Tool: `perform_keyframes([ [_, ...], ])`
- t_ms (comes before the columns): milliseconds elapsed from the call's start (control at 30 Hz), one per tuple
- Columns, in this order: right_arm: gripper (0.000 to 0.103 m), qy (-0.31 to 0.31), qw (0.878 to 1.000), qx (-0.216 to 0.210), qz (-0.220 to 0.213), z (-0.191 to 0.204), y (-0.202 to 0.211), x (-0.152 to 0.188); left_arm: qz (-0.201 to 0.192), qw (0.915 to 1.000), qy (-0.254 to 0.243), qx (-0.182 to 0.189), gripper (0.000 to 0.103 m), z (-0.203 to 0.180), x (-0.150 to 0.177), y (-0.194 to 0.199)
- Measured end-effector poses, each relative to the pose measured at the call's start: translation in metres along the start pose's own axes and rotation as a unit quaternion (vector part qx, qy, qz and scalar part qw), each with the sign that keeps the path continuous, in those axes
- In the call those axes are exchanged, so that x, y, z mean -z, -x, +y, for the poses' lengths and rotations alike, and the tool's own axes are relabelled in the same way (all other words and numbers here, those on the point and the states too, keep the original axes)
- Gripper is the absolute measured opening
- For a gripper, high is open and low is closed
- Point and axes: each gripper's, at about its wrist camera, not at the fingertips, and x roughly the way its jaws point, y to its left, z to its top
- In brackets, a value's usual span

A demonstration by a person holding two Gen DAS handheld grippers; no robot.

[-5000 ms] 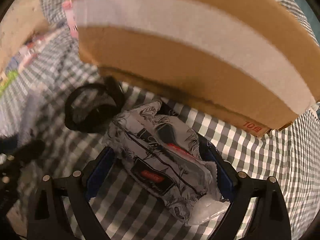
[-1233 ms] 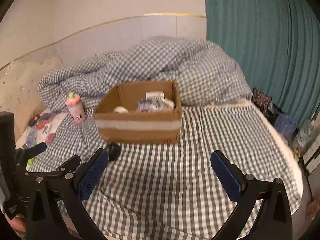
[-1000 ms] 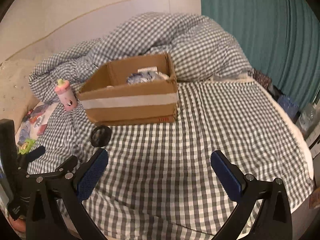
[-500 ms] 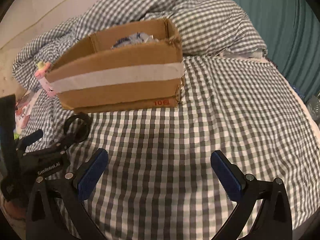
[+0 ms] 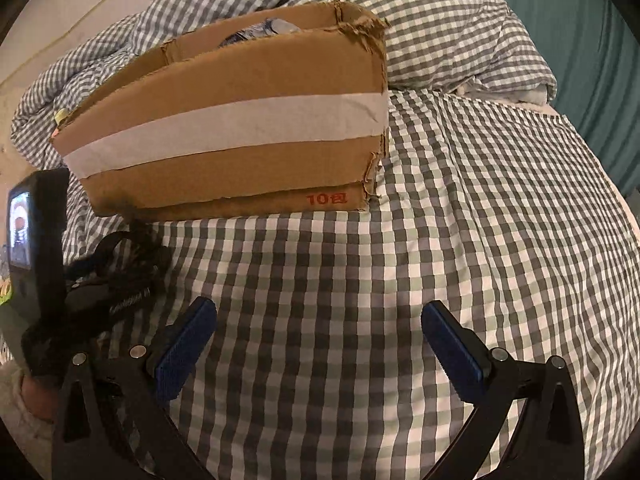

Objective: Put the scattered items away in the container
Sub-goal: 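Grasp the black round object with the left gripper, then carry the black object into the cardboard box and open the left gripper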

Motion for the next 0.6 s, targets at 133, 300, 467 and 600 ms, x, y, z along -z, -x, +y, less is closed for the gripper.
perform_keyframes([
  [133, 0.103, 0.003, 1.000, -0.002, -0.001, 0.004, 0.003, 0.000, 0.010, 0.9999, 0.005, 0.004, 0.078, -0.001, 0.001, -0.003],
  [300, 0.103, 0.011, 1.000, -0.003, -0.011, 0.010, 0.017, 0.001, 0.009, 1.0000, 0.001, -0.004, 0.078, -0.002, 0.005, 0.009],
  [467, 0.103, 0.012, 1.000, 0.001, -0.028, 0.015, 0.042, 0.003, -0.013, 0.9999, -0.003, -0.011, 0.078, 0.000, 0.009, 0.038],
  [600, 0.103, 0.006, 0.999, 0.000, -0.053, 0.018, 0.070, 0.006, -0.035, 0.9993, -0.002, -0.009, 0.078, 0.006, 0.012, 0.069],
])
